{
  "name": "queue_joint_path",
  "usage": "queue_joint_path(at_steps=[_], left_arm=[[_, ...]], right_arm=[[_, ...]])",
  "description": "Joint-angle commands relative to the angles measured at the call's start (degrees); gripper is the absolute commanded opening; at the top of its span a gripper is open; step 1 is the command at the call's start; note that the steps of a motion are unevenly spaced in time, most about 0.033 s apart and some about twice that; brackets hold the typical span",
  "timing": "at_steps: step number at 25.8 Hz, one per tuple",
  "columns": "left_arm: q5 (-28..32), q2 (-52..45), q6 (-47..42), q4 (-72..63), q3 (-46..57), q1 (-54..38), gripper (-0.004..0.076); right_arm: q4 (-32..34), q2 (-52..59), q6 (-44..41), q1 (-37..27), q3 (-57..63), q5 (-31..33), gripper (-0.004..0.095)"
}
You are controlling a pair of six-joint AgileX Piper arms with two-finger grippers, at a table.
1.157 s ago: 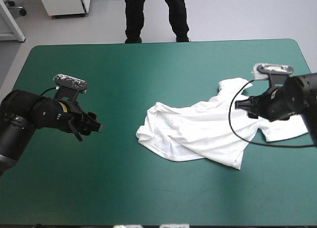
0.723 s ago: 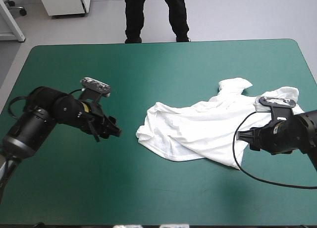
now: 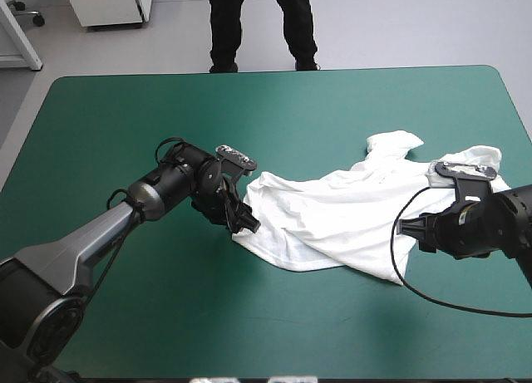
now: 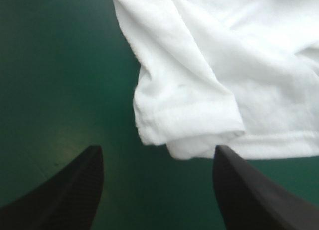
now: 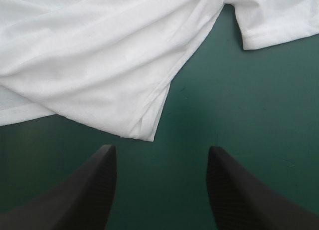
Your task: Fold the cloth
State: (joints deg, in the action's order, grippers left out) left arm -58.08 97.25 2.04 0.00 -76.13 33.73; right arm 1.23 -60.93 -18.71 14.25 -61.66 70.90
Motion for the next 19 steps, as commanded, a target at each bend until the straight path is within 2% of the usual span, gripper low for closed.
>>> queue_joint_path(at_steps=[1, 7, 9, 13, 14, 19], left_arm=[[2.4, 0.7, 0.2, 0.0, -2.0, 0.4, 0.0459], [4.8, 6.8, 0.4, -0.5, -2.0, 0.4, 0.0435], [5.5, 7.1, 0.4, -0.7, -2.0, 0.4, 0.0357], [5.9, 7.1, 0.4, -0.7, -2.0, 0.4, 0.0032], [5.9, 7.1, 0.7, -0.7, -2.0, 0.4, -0.0004], [5.5, 7.1, 0.6, -0.7, -2.0, 0.4, -0.0009]], right_arm=[[0.8, 1.0, 0.3, 0.1, -1.2, -2.0, 0.0509], [0.8, 1.0, 0.3, 0.1, -1.2, -2.0, 0.0509], [0.8, 1.0, 0.6, 0.1, -1.0, -2.2, 0.0509], [-0.1, 1.0, 1.7, 0.1, -1.0, -2.2, 0.0509], [-0.9, 0.9, 2.5, 0.1, -1.0, -1.9, 0.0510], [-4.2, -1.1, 3.6, 0.1, -0.8, -1.1, 0.0519]])
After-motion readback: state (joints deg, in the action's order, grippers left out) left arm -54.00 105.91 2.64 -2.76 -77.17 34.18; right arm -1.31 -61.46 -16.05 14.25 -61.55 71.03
